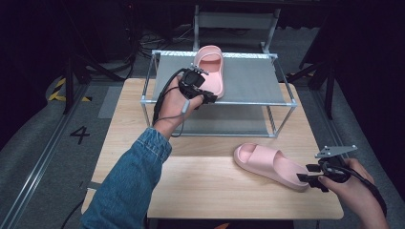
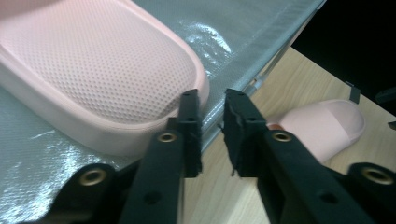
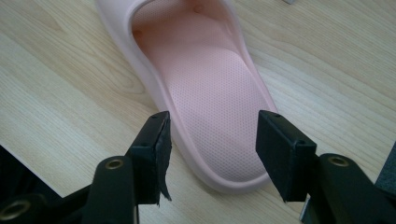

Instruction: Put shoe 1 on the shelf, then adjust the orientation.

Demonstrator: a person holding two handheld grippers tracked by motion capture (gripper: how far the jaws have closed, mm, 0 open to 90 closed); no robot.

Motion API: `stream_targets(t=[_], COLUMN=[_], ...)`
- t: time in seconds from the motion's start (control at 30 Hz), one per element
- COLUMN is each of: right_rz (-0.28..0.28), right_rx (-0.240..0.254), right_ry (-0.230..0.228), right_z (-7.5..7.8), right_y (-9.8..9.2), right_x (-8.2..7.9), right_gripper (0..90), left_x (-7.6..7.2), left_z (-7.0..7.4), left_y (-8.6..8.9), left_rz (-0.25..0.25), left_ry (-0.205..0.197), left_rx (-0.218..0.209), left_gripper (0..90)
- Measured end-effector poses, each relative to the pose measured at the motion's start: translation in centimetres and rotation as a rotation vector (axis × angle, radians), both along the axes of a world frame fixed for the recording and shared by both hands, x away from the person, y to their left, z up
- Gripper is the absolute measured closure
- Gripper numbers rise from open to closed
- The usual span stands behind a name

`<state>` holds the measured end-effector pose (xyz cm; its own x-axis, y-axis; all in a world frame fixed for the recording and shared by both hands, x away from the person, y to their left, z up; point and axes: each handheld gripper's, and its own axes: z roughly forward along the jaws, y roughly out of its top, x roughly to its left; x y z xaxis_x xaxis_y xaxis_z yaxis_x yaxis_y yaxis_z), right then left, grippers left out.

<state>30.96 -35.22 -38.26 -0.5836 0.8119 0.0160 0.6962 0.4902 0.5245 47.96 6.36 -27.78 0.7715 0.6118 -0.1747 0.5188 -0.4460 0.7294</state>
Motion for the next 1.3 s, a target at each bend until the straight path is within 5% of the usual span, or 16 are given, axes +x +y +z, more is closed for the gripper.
stream_targets(t=[0.47, 0.97, 1.3], right_rz=[0.040, 0.155, 0.206], right_rx=[-0.002, -0.008, -0.018], right_ry=[0.005, 0.012, 0.028], right_z=[-0.4, -1.9, -3.0], right_y=[1.7, 4.7, 6.0], right_x=[1.1, 3.2, 4.4], right_gripper=[45.8, 41.8, 41.1], left_x=[-5.7, -9.3, -10.0], left_z=[1.9, -1.5, -4.8], left_y=[3.2, 7.3, 8.3], left_rz=[-0.040, -0.009, 0.022], left_ry=[-0.078, -0.057, -0.030], left_rx=[0.033, 0.143, 0.160], left_gripper=[43.9, 32.5, 31.8])
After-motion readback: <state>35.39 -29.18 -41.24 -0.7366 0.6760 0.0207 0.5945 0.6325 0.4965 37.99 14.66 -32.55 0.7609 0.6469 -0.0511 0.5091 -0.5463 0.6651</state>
